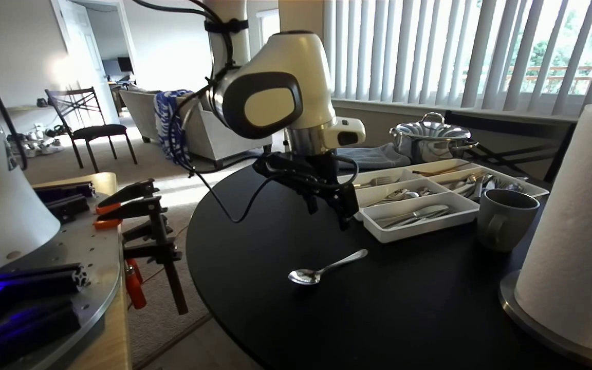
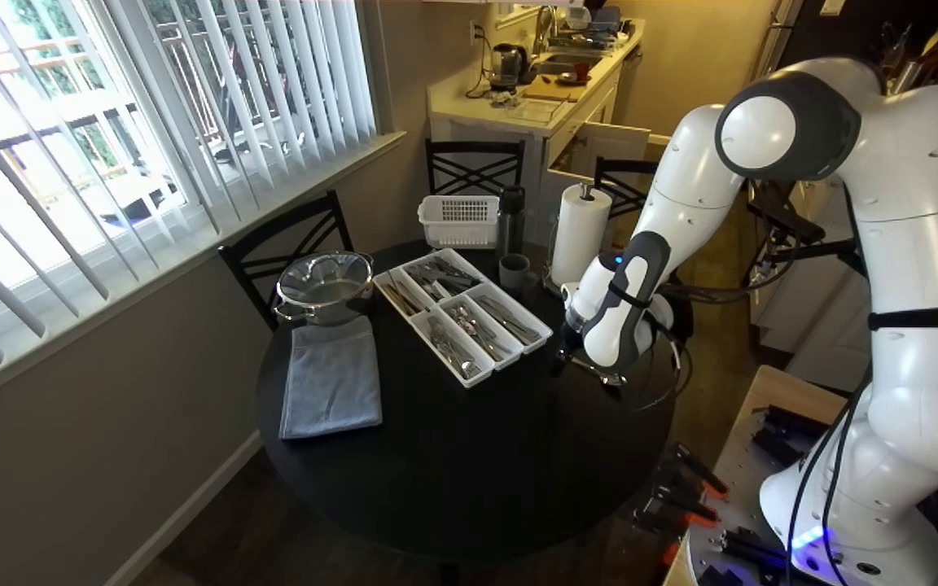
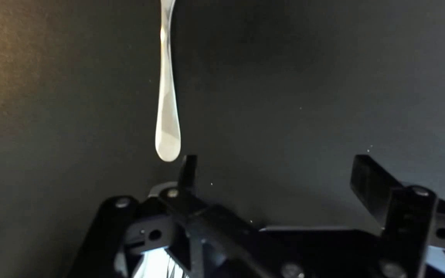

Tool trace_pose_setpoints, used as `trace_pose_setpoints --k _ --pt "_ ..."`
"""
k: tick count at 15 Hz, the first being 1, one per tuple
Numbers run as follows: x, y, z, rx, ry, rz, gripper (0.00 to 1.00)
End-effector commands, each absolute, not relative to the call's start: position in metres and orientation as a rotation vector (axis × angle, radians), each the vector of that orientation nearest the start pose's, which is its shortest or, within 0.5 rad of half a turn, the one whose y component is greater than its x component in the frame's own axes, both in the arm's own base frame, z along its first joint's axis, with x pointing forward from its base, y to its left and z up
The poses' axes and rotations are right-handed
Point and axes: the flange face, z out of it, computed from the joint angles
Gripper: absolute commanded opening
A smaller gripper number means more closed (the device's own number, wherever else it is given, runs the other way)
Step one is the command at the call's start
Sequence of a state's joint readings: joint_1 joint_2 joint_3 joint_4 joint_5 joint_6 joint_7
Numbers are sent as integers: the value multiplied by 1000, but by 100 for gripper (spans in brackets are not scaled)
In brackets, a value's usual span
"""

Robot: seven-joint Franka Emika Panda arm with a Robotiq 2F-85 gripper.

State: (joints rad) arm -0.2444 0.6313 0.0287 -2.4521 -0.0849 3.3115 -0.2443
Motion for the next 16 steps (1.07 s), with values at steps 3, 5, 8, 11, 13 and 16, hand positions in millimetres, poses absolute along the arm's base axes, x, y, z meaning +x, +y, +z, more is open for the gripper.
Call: trace_pose_setpoints --k 3,5,8,11,13,16 --pt "455 -116 50 -3088 -128 -236 100" --pt "455 -128 35 -3071 -79 -163 100" --pt "454 -140 23 -3080 -6 -63 100" --pt "451 -144 29 -3121 23 -36 100" --pt "450 -145 34 -3148 30 -37 100" --pt "449 -143 41 -3184 35 -34 100"
